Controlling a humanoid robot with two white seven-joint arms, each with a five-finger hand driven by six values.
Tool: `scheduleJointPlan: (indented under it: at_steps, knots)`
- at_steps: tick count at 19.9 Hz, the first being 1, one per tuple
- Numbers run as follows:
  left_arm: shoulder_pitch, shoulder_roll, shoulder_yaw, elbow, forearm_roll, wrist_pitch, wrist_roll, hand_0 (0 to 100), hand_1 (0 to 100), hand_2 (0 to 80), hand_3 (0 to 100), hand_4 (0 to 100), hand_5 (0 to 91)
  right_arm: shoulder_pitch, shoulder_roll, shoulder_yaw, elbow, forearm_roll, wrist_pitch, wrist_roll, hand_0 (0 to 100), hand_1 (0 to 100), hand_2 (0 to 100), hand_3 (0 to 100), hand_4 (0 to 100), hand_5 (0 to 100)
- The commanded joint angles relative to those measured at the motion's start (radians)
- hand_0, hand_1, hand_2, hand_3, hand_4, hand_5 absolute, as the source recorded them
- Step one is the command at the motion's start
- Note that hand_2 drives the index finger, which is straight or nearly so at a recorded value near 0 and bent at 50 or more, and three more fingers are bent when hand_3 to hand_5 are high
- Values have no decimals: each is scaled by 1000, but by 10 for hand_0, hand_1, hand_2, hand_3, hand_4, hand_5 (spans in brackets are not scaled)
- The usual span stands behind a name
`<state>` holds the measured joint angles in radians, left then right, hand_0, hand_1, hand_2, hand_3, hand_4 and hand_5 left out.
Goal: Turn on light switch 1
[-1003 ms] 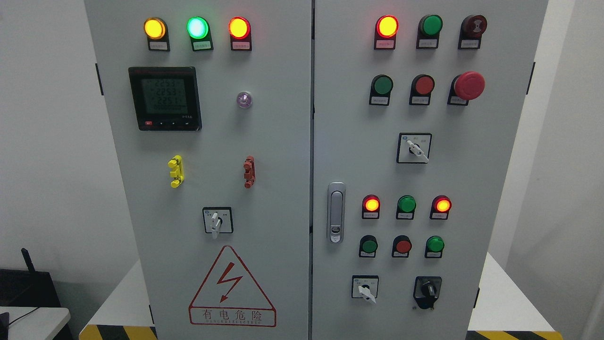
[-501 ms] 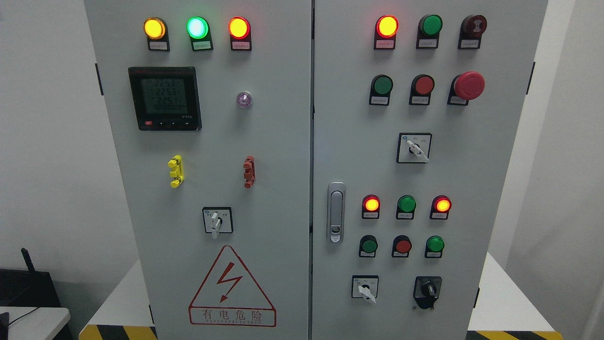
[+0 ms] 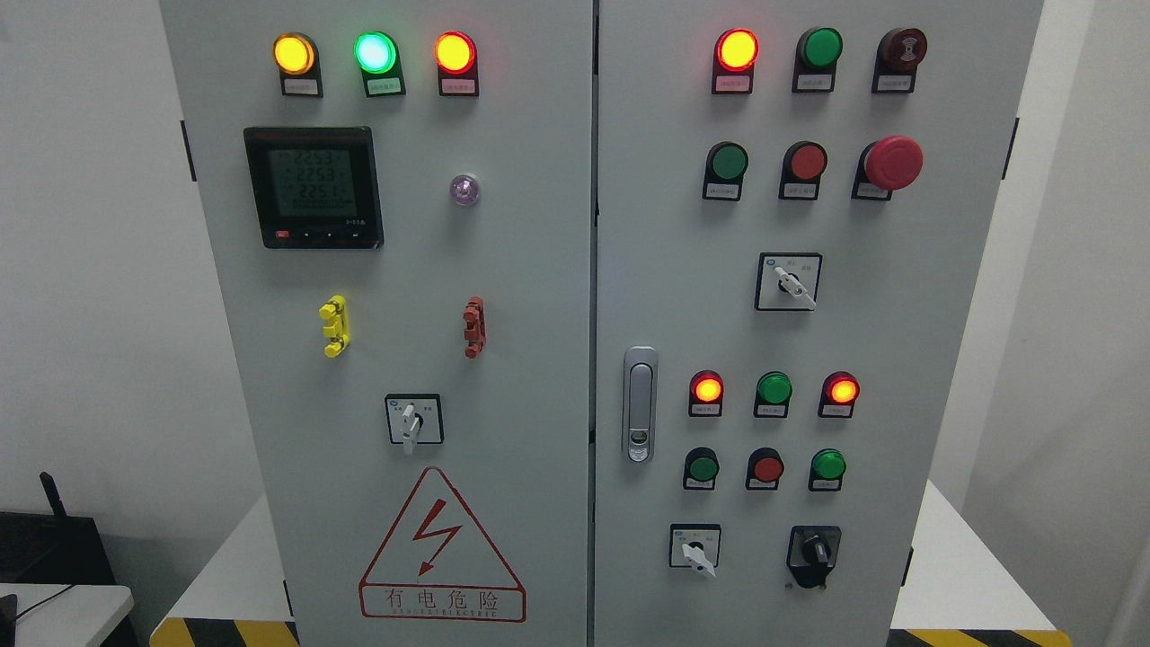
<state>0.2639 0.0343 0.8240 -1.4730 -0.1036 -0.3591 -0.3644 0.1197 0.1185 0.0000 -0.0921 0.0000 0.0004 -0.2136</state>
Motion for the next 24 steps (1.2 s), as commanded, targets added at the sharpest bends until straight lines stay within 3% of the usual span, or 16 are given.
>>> scheduleJointPlan:
  at_steps: [1,5,12,16,20,24]
  knots:
    - [-28,58,26,-311,36,-26,-11,334,170,360,581,621,373,0,1,23,0,5,0,0,120,389,0,0,0,0]
    - [-83,61,-38,-337,82,-26,-37,303,173,395,684,717,526,1,1,23,0,5,0,0,120,389,0,0,0,0]
    - [-181,81,-204,-340,84,-24,-22,286,187,397,707,728,559,1,0,23,0,5,0,0,120,389,0,0,0,0]
    - [-227,82,-331,-342,78,-18,54,276,203,397,712,730,560,0,1,23,0,5,0,0,120,389,0,0,0,0]
    - [-288,82,-402,-342,67,-7,76,264,249,431,731,736,564,0,0,23,0,5,0,0,120,389,0,0,0,0]
    - [-337,79,-480,-343,12,38,143,214,297,453,755,770,588,0,1,23,0,5,0,0,120,389,0,0,0,0]
